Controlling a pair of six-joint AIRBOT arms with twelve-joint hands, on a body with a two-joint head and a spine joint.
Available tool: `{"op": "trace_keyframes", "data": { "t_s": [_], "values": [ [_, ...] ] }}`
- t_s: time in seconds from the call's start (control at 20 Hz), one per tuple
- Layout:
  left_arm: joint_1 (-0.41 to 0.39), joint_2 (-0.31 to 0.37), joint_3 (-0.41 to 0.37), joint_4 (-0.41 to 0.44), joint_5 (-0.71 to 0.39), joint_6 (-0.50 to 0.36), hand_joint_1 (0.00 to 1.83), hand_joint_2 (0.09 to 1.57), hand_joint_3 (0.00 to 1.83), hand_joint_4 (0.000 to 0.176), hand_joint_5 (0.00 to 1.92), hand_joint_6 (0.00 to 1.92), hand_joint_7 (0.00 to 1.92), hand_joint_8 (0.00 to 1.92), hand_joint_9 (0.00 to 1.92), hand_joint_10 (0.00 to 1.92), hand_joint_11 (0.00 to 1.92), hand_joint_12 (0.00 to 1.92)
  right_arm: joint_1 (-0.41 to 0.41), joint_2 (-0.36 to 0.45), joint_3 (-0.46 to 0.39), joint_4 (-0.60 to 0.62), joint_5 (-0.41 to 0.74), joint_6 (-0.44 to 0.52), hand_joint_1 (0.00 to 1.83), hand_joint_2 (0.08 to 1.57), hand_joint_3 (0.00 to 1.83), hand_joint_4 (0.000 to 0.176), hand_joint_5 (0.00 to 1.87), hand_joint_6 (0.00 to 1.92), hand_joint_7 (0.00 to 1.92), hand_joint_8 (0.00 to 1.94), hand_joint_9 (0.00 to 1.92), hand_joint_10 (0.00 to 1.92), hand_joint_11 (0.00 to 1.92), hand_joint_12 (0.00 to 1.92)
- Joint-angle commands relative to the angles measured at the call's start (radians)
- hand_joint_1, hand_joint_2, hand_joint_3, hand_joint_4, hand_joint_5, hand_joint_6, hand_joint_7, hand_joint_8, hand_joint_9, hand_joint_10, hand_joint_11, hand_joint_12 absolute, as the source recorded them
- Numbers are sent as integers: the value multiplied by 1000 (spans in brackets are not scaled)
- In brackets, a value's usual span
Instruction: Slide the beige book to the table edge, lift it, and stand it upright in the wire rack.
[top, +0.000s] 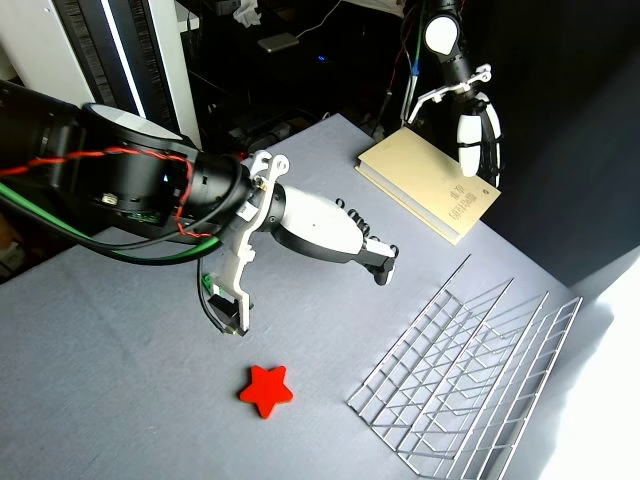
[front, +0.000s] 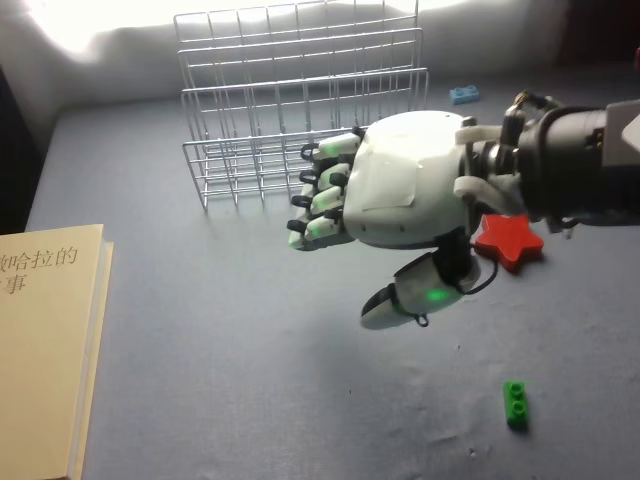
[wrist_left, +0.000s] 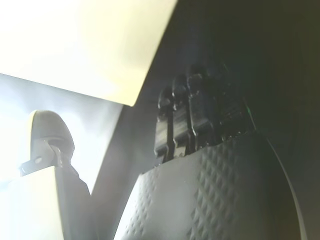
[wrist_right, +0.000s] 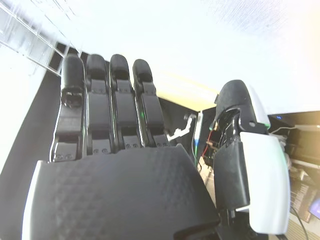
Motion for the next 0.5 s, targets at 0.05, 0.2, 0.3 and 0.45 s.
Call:
{"op": "trace_keyframes", "data": {
  "t_s": [0.05,0.2,0.3,0.45],
  "values": [
    [2,4,11,-11,82,-8,678,959,0,0,275,4,301,6,282,4,0,743,21,21,-12,14,-17,1,223,1140,0,0,333,1,317,1,306,1,0,896],
    [-4,-2,15,-22,82,-8,666,969,0,0,258,4,277,3,261,3,0,715,30,65,-45,14,-19,3,251,1138,0,0,321,0,322,1,318,4,0,915],
    [-4,-5,13,-22,79,-8,662,974,1,0,242,2,266,2,264,3,0,722,39,95,-70,15,-17,3,230,1140,1,0,341,3,342,3,334,5,0,948],
    [-4,-12,15,-22,79,-8,647,979,2,0,234,0,262,0,261,1,0,742,54,115,-78,15,-15,3,234,1143,2,0,342,3,348,3,338,5,0,962]
  ]
}}
